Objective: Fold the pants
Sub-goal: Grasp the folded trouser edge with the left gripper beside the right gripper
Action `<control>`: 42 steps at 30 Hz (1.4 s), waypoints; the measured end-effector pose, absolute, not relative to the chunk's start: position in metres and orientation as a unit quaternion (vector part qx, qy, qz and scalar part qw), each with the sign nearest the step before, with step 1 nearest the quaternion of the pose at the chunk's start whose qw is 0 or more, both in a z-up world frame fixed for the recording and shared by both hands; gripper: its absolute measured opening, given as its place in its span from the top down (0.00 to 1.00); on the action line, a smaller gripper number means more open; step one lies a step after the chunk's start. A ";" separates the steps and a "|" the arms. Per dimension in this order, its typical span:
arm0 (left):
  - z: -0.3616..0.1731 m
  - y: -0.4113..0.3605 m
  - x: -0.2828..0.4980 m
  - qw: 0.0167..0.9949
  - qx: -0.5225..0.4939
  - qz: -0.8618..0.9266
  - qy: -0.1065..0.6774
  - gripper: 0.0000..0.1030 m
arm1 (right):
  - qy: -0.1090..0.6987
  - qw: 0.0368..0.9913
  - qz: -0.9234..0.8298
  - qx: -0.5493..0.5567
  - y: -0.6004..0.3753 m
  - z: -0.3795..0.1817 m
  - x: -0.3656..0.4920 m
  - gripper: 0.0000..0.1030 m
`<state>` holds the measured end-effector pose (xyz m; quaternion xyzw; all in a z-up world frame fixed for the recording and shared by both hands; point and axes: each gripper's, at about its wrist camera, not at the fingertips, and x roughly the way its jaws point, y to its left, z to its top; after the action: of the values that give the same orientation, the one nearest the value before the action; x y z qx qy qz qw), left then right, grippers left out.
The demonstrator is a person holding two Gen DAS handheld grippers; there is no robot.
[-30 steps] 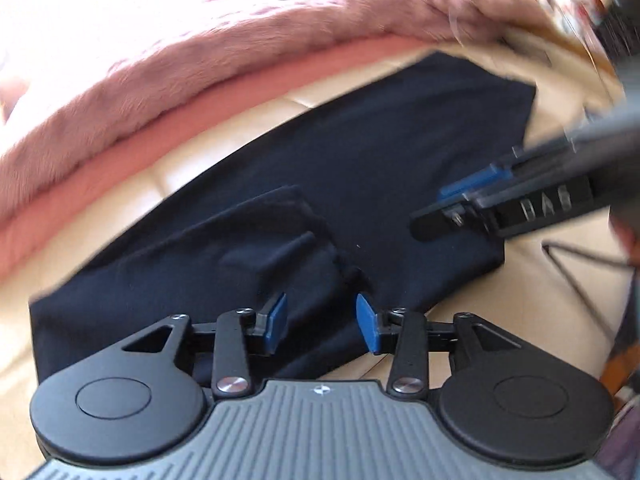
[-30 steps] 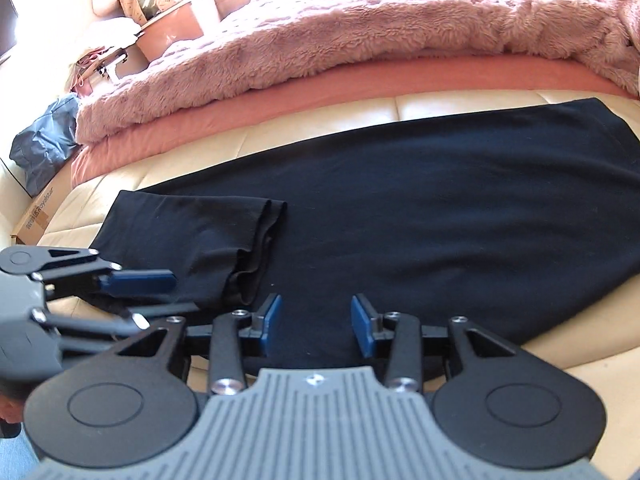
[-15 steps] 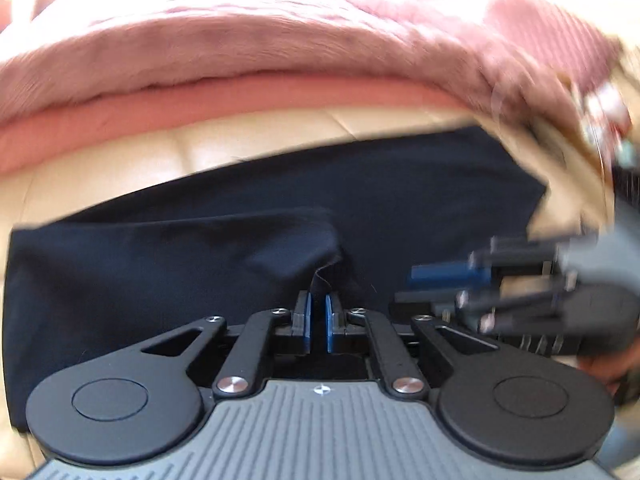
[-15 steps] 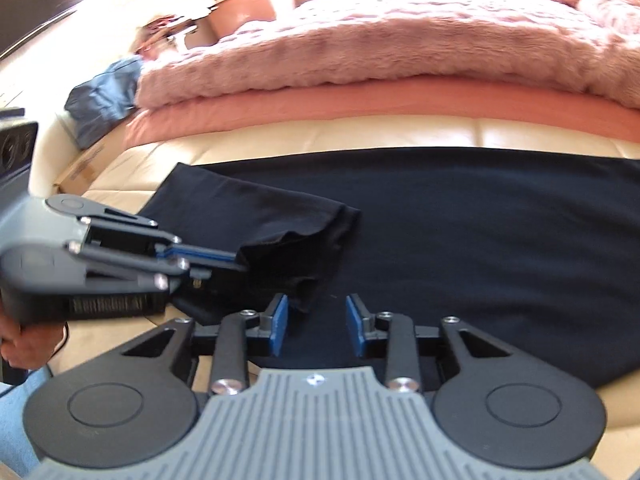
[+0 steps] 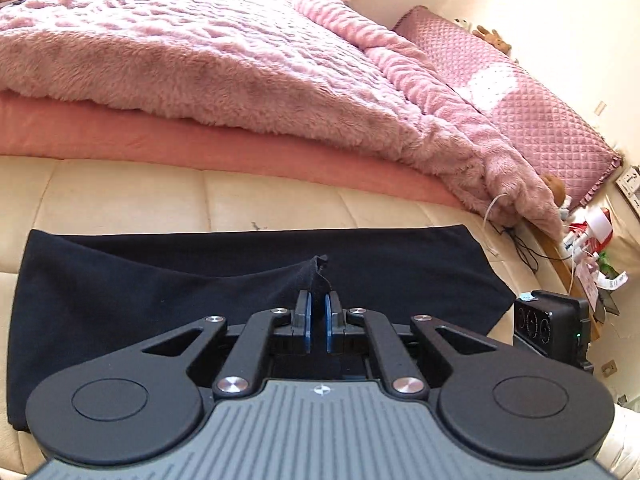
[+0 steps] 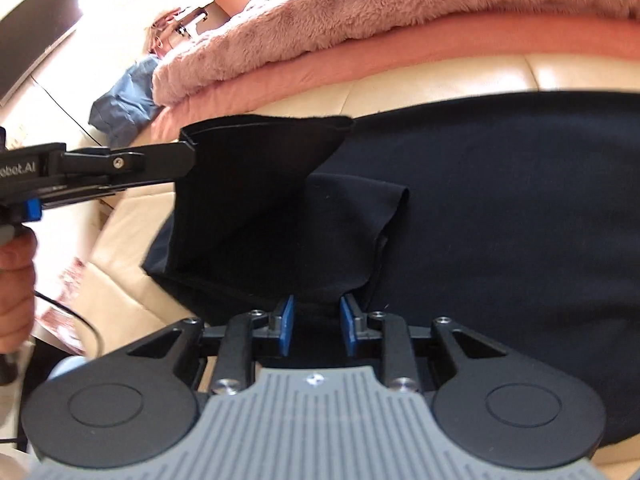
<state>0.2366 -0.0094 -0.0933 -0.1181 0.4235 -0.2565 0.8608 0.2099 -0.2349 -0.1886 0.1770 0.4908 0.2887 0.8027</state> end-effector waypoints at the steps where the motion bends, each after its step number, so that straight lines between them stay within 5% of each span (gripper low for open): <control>1: -0.094 -0.012 0.238 0.859 -0.116 -0.259 0.425 0.94 | 0.491 0.803 0.289 0.178 -0.236 -0.188 0.209 0.95; 25: -0.163 -0.054 0.231 0.802 -0.016 -0.283 0.525 0.96 | 0.510 0.803 0.267 0.155 -0.233 -0.194 0.203 1.00; 32: -0.161 -0.038 0.241 0.759 -0.056 -0.314 0.568 0.84 | 0.488 0.828 0.231 0.153 -0.255 -0.175 0.203 0.98; 37: -0.143 -0.031 0.247 0.790 -0.073 -0.301 0.529 0.77 | 0.489 0.822 0.216 0.194 -0.266 -0.181 0.224 0.98; 40: -0.146 -0.027 0.254 0.811 -0.058 -0.252 0.524 0.77 | 0.492 0.804 0.215 0.255 -0.269 -0.190 0.234 0.91; 42: -0.151 -0.027 0.255 0.814 -0.037 -0.236 0.530 0.77 | 0.498 0.788 0.212 0.293 -0.268 -0.198 0.238 0.67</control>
<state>0.2547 -0.0265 -0.1513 -0.0370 0.5295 -0.2361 0.8139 0.2378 -0.2684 -0.1981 0.2929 0.4981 0.2120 0.7881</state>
